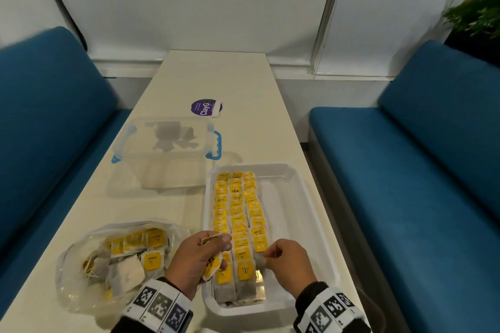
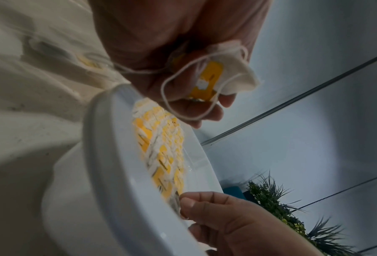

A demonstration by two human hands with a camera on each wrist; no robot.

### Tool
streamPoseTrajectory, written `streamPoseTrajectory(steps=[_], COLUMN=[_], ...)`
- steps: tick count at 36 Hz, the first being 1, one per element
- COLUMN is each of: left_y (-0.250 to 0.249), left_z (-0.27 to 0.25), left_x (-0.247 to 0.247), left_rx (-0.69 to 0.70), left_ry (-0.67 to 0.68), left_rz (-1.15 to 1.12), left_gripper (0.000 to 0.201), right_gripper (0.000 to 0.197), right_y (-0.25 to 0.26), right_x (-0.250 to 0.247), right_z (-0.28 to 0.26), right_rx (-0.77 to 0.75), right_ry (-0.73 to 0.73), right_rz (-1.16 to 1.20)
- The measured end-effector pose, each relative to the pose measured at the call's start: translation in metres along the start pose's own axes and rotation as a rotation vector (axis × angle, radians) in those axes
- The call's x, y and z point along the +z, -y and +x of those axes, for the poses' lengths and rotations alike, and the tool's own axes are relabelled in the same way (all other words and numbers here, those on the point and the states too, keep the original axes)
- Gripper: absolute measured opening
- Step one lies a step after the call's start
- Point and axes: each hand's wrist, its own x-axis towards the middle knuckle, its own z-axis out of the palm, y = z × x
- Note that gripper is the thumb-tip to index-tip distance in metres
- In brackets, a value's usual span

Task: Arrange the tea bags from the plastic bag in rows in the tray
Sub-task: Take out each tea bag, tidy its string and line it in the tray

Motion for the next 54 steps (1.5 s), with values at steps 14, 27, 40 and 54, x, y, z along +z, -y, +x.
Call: streamPoseTrajectory(steps=[14, 27, 40, 54], left_y=[-0.015, -0.016, -0.008, 0.001], left_z=[-0.007, -0.011, 0.0, 0.004], left_x=[0.008, 0.018, 0.014, 0.017], left_rx=[-0.116, -0.016, 0.084, 0.136], left_ry=[0.128, 0.256, 0.119, 0.091], left_rz=[0.012, 0.119, 0.146, 0.086], left_gripper=[0.034, 0.016, 0.009, 0.034], right_gripper=[0.043, 0.016, 0.014, 0.036], right_y=[0.082, 0.065, 0.061, 0.047], right_x=[-0.071, -0.036, -0.038, -0.038], right_z=[-0.023, -0.016, -0.011, -0.014], right_rx=[-0.241, -0.336, -0.246, -0.278], right_ry=[-0.129, 0.154, 0.109, 0.23], right_rz=[0.539, 0.252, 0.494, 0.48])
